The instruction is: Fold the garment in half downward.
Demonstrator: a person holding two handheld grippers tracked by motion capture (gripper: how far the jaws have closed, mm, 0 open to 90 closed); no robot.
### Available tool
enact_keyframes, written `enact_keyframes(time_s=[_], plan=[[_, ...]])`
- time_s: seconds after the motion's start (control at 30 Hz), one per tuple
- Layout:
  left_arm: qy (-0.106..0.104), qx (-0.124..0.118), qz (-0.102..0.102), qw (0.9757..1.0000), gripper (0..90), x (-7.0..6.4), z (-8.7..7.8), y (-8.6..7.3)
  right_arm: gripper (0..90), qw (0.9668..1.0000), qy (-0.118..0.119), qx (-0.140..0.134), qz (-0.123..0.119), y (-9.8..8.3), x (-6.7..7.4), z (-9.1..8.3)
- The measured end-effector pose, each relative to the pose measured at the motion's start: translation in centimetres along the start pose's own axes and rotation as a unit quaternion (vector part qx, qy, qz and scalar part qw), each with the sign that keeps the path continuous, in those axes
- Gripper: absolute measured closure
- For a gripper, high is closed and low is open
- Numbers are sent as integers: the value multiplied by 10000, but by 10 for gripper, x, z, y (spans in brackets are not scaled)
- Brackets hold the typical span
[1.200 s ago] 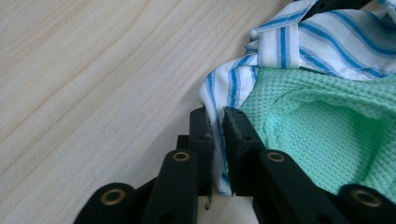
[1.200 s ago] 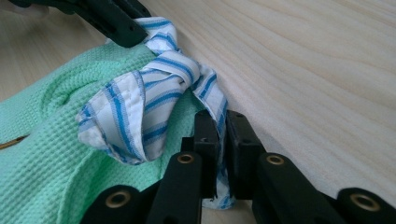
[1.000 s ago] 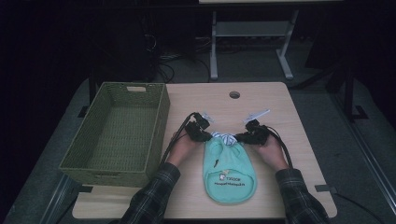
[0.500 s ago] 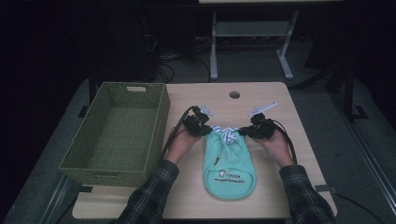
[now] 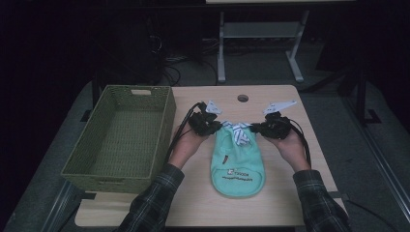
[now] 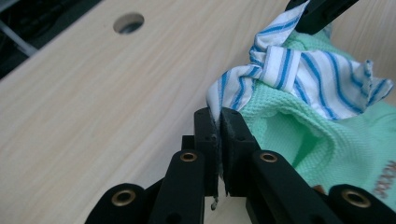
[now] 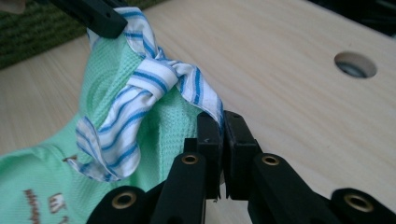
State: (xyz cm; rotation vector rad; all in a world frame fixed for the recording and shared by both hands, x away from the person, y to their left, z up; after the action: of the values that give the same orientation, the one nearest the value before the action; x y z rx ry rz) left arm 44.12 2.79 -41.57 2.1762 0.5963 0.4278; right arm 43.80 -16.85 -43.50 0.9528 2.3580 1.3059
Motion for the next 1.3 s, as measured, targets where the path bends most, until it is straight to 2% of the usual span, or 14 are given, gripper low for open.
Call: enact_keyframes(time_s=[0.17,0.23,0.33,0.47,0.63,0.7,0.73,0.8,0.97,1.07,1.17,1.3], plan=[[-45,-196,80,9998,859,-2,-9,7,864,9998,24,-211,-31,8,0,-12],[-2,-245,255,9994,858,-6,-10,7,864,9996,-23,-236,-123,9,3,-16],[34,-267,424,9987,859,-13,-11,1,863,9989,-111,-248,-382,1,11,-16],[57,-350,484,9982,858,-12,-11,1,863,9986,-131,-289,-427,-5,15,-16],[204,-608,569,9963,856,-9,-25,18,860,9967,-266,-540,-541,14,14,-27],[207,-625,601,9960,855,-11,-26,17,860,9956,-282,-674,-584,19,17,-31],[190,-565,672,9960,854,-14,-25,12,860,9955,-282,-676,-600,17,18,-30],[129,-464,764,9959,851,-21,-19,0,857,9956,-318,-575,-660,2,22,-23],[66,-360,850,9957,848,-30,-10,-21,855,9972,-259,-443,-539,-25,29,-11],[40,-431,936,9947,844,-33,-12,-23,851,9970,-289,-448,-566,-30,33,-10],[-9,-520,900,9946,840,-34,-15,-21,842,9960,-353,-511,-649,-28,33,-12],[-127,-618,979,9932,832,-44,-21,-19,821,9953,-361,-571,-699,-25,35,-18]])
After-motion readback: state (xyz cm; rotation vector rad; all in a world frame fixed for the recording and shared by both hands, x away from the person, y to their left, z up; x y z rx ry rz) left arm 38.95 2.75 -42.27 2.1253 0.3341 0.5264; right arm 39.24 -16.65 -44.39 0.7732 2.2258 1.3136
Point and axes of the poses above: each handheld gripper's, and its own axes: z roughly forward along the jaws, y roughly out of its top, x roughly to its left, the point moved 6 cm from there along z, roughly forward along the jaws, and after that the axes turned 6 degrees about -x, right-handed, at the moved point
